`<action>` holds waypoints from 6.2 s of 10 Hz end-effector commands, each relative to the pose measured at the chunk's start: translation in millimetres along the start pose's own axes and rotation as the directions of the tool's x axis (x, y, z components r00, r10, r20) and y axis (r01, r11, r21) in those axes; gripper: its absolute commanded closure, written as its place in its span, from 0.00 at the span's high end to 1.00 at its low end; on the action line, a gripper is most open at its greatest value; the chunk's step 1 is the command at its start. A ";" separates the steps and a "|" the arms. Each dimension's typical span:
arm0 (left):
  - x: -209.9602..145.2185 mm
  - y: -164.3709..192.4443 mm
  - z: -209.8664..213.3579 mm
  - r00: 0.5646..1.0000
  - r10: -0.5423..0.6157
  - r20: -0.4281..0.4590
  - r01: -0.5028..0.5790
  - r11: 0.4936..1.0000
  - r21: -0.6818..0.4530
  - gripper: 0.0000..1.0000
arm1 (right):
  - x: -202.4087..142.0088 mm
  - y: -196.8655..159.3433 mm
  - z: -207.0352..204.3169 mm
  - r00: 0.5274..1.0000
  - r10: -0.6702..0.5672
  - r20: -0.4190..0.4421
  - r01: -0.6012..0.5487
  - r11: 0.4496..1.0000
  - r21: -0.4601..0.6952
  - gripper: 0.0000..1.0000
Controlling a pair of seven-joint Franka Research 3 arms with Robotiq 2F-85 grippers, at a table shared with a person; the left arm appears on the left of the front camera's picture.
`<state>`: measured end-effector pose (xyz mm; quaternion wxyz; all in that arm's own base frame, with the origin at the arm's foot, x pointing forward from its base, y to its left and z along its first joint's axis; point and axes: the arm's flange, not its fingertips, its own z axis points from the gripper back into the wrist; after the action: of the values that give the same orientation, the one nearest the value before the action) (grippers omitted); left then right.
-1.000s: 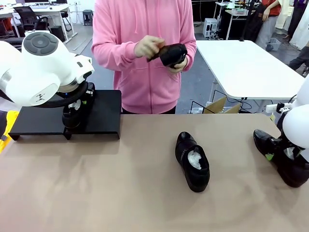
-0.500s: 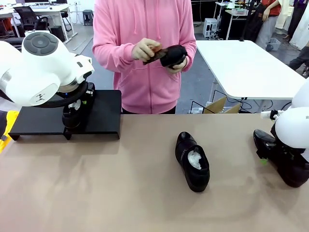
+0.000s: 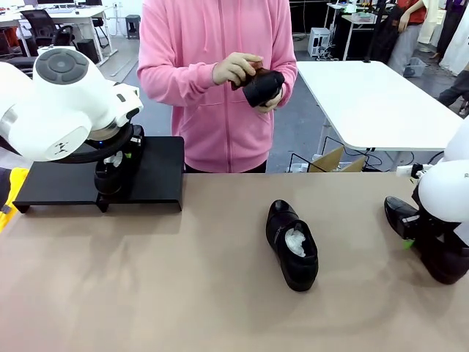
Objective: Organize the shoes by placing them on the stand.
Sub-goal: Pick up one Shoe and place it in the middle of the table, then place the Shoe from the middle of the table onto the Shoes Stand.
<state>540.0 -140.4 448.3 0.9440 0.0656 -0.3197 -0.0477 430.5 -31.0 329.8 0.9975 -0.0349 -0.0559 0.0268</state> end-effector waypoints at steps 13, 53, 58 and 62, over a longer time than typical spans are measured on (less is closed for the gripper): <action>1.1 1.0 0.2 1.000 -0.004 0.014 0.004 1.000 0.010 0.37 | -44.1 24.7 169.9 0.969 -0.191 0.156 0.185 0.981 0.049 0.00; 1.1 1.0 0.2 1.000 -0.004 0.014 0.004 1.000 0.010 0.37 | -96.8 425.7 133.3 0.979 -0.198 0.052 0.163 0.907 0.388 1.00; 1.1 1.0 0.2 1.000 -0.004 0.014 0.004 1.000 0.010 0.37 | -96.8 425.7 133.3 0.979 -0.198 0.052 0.163 0.907 0.388 1.00; -13.3 -17.7 40.5 0.998 0.037 0.044 -0.037 0.999 0.000 0.37 | -100.4 359.5 157.4 0.948 -0.315 0.050 0.263 0.860 0.437 1.00</action>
<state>529.6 -153.6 457.1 0.9413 0.0610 -0.3282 -0.0495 301.9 369.6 434.1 0.9759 0.1796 -0.0960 -0.0782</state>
